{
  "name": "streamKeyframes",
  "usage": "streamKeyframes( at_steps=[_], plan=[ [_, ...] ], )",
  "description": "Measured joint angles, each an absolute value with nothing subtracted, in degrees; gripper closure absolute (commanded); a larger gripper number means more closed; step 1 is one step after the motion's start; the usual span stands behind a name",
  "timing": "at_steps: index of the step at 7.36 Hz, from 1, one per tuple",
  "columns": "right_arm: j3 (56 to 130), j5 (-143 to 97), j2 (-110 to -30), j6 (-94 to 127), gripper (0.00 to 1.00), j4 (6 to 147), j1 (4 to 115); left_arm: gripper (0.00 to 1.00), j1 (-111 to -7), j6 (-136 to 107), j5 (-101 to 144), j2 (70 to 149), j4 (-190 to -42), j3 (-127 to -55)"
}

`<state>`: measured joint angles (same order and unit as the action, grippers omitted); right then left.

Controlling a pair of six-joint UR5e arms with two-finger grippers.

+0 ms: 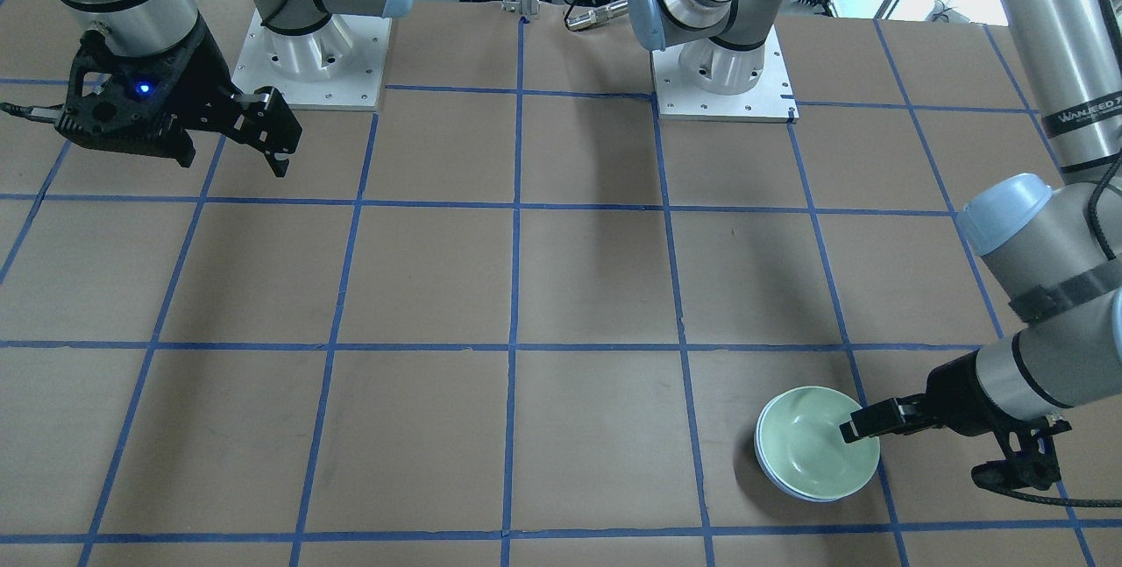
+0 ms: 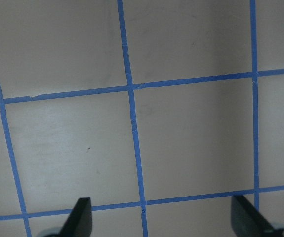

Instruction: Stack green bowl on blue bowl

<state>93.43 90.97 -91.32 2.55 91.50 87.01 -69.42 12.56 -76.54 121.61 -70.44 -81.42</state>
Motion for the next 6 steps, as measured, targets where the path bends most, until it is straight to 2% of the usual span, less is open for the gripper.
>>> streamKeyframes(
  at_steps=[3, 6],
  plan=[
    [93.43, 90.97, -91.32, 2.55, 0.00, 91.49, 87.01, 0.00, -72.25, 10.08, -80.63, 113.23, -78.18, -81.32],
    [93.43, 90.97, -91.32, 2.55, 0.00, 91.49, 87.01, 0.00, -80.57, 2.48, -84.50, 104.54, -81.99, -81.80]
  ],
)
